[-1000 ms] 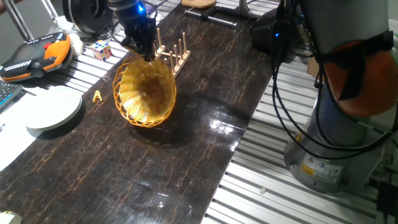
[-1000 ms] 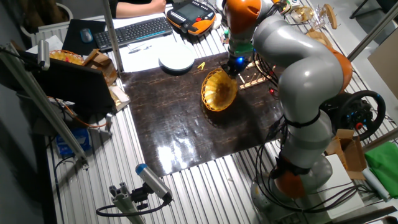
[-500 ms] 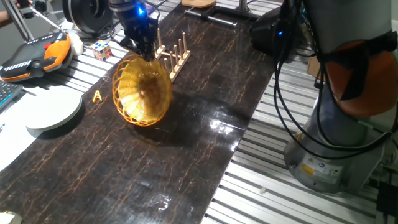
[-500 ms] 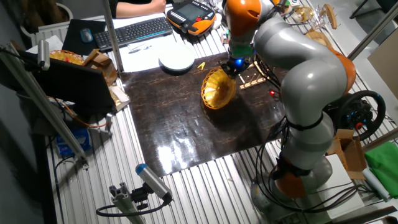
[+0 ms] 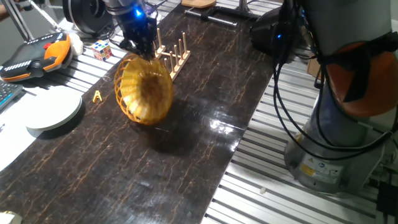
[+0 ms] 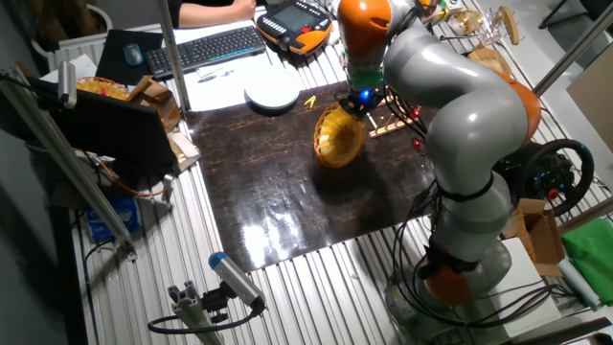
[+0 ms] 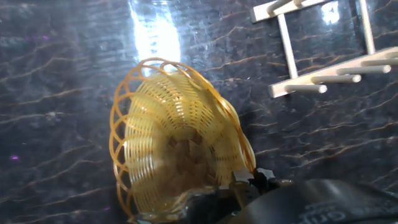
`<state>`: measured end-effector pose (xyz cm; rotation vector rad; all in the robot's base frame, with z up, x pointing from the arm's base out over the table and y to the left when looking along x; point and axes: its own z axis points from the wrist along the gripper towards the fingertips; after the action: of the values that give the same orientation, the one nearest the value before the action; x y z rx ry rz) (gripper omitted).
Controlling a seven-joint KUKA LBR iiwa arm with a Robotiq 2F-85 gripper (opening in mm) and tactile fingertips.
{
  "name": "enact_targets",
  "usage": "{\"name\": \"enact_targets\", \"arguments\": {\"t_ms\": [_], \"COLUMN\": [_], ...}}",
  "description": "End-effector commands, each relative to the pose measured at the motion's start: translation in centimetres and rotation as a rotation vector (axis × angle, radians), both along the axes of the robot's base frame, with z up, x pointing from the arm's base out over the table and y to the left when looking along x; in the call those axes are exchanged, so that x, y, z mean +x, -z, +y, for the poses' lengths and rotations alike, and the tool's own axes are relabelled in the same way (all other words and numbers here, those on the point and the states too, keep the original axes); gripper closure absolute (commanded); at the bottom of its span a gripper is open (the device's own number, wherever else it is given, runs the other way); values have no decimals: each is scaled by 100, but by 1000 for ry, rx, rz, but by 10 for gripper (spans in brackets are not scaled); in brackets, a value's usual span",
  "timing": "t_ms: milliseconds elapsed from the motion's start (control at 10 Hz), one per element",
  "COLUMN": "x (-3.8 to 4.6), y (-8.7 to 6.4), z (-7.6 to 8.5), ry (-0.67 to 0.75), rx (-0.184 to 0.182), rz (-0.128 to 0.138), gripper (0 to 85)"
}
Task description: Put the dish on the dish rack
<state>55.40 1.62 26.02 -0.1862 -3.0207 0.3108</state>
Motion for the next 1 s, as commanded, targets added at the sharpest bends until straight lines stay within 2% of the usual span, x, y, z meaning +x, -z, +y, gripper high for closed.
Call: {"name": "enact_targets", "arguments": {"t_ms": [0, 200, 400, 500, 600, 700, 900], "x": [55, 81, 88, 81, 72, 74, 73], "y": [-171, -491, -607, -622, -625, -613, -602], "z": [-209, -549, -804, -877, -911, -899, -826], "ry": [-17, -45, -57, -63, -61, -55, -51], "rx": [-11, -71, -106, -145, -168, -153, -156], "rz": [3, 3, -12, -40, -58, -53, -53], "gripper": [830, 830, 830, 830, 830, 830, 830]}}
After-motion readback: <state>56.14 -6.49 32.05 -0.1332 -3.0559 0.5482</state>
